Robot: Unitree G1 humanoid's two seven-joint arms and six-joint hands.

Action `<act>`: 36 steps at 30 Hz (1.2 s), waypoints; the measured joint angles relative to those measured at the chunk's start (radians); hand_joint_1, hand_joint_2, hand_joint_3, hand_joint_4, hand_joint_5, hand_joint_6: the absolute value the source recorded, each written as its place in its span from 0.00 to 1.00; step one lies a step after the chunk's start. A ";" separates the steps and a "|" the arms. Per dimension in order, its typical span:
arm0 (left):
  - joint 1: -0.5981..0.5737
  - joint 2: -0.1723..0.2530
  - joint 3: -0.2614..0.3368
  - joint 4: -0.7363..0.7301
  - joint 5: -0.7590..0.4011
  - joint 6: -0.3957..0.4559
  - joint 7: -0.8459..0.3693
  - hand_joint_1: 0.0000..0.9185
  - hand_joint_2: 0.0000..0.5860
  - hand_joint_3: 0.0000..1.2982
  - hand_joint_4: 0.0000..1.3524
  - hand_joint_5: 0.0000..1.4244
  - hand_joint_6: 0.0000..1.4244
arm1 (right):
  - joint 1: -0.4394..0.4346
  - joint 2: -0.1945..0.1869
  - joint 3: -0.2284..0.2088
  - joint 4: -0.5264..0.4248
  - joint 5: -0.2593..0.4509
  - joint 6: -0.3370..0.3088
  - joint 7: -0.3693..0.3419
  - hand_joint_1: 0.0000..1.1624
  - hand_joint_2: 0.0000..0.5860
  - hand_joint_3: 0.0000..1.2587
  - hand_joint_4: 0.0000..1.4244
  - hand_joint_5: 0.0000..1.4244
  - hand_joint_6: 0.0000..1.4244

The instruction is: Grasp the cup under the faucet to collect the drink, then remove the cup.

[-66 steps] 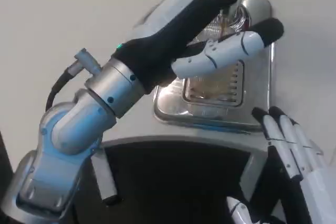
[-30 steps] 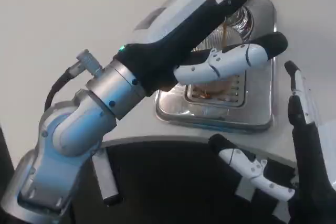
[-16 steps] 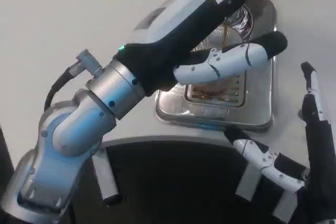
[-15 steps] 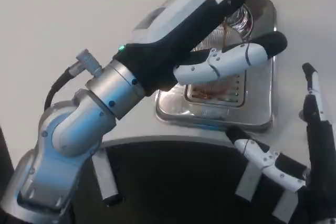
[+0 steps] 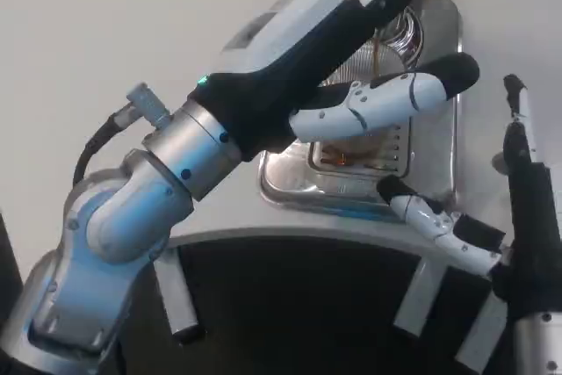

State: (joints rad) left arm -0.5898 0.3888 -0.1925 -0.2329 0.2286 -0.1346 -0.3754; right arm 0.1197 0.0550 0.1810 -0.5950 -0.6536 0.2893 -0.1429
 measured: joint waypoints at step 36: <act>0.093 -0.078 0.210 0.041 -0.028 -0.055 0.231 0.00 0.39 0.00 0.00 0.00 0.00 | -0.170 -0.044 -0.018 0.204 0.135 -0.035 0.014 0.88 0.25 0.01 0.01 0.04 0.17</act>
State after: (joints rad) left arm -0.4965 0.3106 0.0171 -0.1918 0.2007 -0.1899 -0.1447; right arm -0.0506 0.0113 0.1629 -0.3914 -0.5184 0.2545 -0.1293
